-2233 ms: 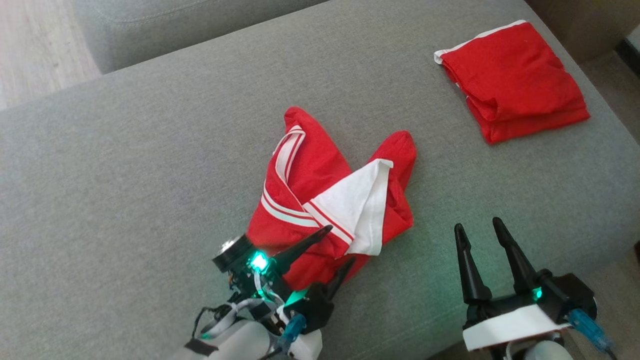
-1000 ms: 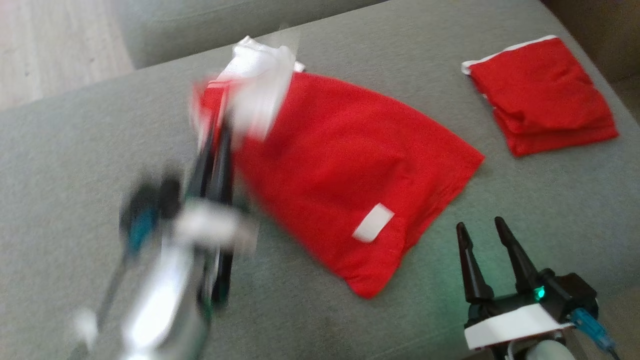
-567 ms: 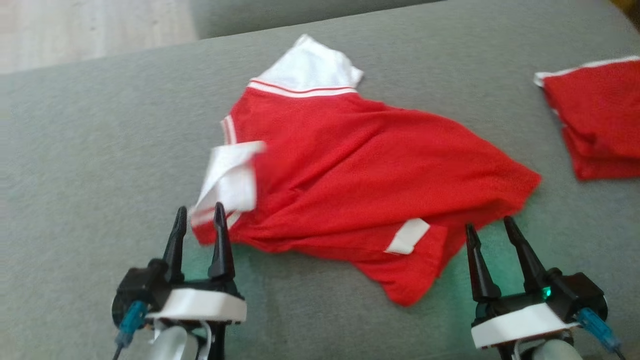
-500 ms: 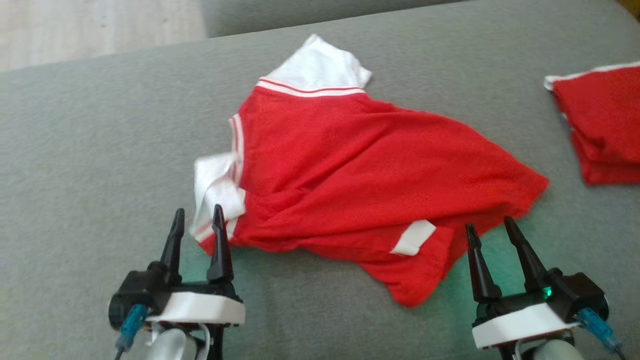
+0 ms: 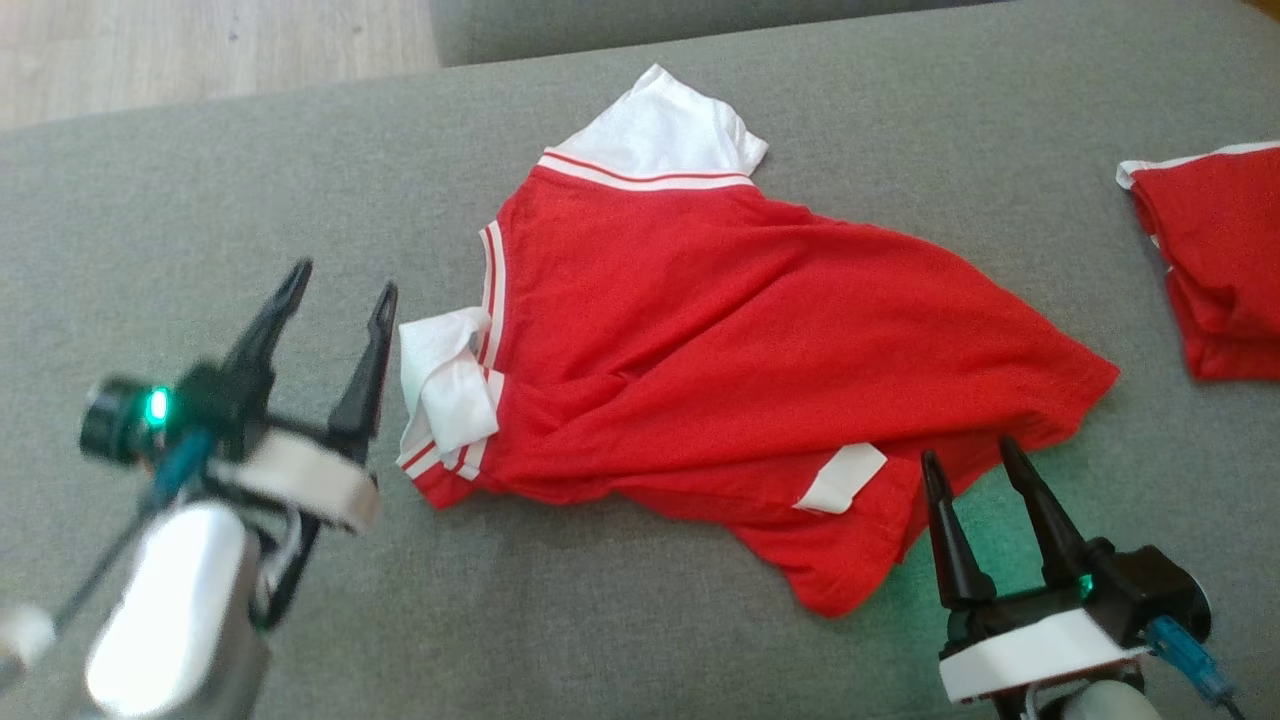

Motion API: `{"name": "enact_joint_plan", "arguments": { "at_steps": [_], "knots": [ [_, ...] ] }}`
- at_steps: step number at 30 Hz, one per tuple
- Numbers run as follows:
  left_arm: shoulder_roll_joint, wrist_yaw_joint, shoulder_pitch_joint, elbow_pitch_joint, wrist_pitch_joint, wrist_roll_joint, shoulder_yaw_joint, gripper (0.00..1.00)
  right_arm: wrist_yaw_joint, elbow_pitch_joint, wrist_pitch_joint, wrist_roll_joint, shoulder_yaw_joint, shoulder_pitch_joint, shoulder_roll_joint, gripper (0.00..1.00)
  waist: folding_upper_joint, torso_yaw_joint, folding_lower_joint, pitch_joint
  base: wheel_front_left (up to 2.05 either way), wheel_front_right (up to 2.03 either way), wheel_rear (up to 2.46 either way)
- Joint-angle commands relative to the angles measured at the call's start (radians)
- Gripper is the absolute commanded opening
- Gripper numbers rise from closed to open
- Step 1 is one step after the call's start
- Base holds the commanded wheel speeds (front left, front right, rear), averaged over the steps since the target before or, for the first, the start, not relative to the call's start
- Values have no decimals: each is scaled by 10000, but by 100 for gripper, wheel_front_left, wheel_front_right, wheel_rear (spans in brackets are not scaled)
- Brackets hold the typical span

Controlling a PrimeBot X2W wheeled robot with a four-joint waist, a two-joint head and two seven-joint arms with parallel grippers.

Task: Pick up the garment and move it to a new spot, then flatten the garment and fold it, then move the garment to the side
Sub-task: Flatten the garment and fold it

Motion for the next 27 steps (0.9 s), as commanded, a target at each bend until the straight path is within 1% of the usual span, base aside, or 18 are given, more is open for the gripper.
{"name": "enact_joint_plan", "arguments": {
  "at_steps": [1,3,6,8,12,15,17,19,22,27],
  "knots": [
    [440,-98,-705,-237,307,-111,198,100,-7,-282,-38,-20,270,-261,-161,100,0,-27,0,52,0,0,0],
    [750,-258,-1287,-184,1162,-296,-205,100,-7,-284,-38,-11,288,-290,-182,100,0,-43,0,110,0,0,0],
    [1156,-342,-2180,-292,2606,-606,-1017,100,-7,-274,-38,-19,312,-339,-218,100,0,-64,0,186,0,0,0],
    [1470,-352,-2742,-497,3637,-979,-1936,100,-7,-264,-38,-24,347,-381,-243,100,0,-96,0,239,0,0,0],
    [2066,-357,-3736,-938,5296,-1871,-3517,100,-7,-234,-38,-27,446,-490,-257,100,0,-199,0,352,0,0,0],
    [2529,-358,-4252,-1124,6408,-2330,-4499,100,-7,-199,-38,-20,539,-580,-232,100,0,-314,0,436,0,0,0],
    [2889,-358,-4541,-1195,7002,-2363,-4990,100,-7,-186,-38,-5,586,-641,-209,100,0,-406,0,507,0,0,0],
    [3195,-359,-4735,-1209,7419,-2382,-5312,100,-7,-185,-38,22,593,-694,-182,100,0,-484,0,581,0,0,0],
    [3516,-359,-4890,-1181,7688,-2428,-5593,100,-7,-181,-38,51,605,-761,-147,100,0,-589,0,682,0,0,0],
    [3617,-359,-5055,-1079,7556,-2404,-5730,100,-7,-153,-38,78,628,-850,-104,100,0,-690,0,803,0,0,0]
  ]
}}
